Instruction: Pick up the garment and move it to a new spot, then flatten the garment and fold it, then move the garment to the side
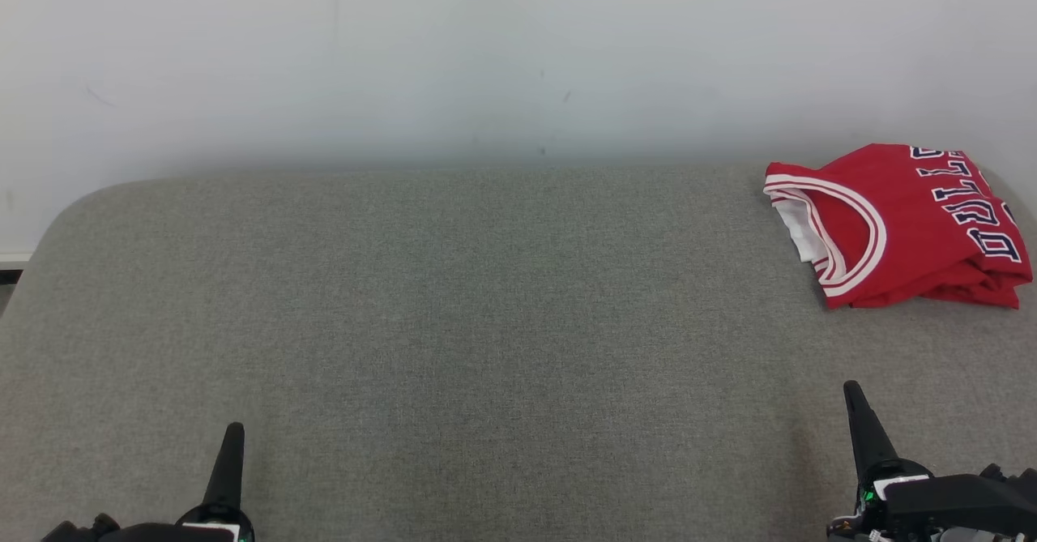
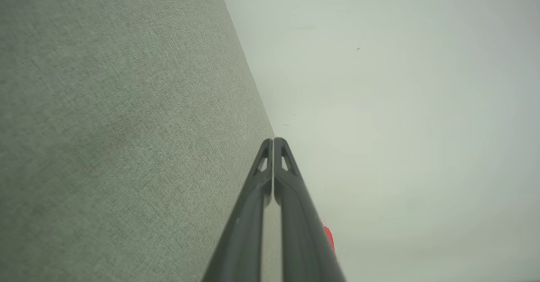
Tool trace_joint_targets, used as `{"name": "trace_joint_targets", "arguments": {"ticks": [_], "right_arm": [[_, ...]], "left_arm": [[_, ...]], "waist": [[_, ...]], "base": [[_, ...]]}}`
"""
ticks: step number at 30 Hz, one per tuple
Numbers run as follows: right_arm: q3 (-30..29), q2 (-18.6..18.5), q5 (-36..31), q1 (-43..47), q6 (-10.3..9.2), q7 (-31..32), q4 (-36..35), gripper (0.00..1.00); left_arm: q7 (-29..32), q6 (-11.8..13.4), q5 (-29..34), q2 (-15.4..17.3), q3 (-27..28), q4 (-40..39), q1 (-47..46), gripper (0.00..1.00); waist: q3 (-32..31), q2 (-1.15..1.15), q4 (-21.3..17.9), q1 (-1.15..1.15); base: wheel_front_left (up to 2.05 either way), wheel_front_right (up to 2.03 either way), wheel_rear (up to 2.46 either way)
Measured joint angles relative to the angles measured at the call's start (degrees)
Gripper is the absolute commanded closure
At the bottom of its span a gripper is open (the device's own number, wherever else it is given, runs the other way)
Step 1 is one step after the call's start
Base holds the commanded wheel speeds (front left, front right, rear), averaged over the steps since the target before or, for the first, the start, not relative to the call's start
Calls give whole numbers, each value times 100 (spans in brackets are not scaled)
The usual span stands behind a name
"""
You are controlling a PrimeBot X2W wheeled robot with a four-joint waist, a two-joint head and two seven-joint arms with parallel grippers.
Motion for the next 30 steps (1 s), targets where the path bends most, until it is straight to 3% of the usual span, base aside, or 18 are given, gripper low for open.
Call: {"name": "trace_joint_targets", "arguments": {"ticks": [30], "right_arm": [[-178,44,1191,-222,0,285,140,100]], "left_arm": [[219,-49,-1288,-55,91,168,-257,100]], "waist": [[19,0,-3,-1]], "base": [[0,0,0]]}}
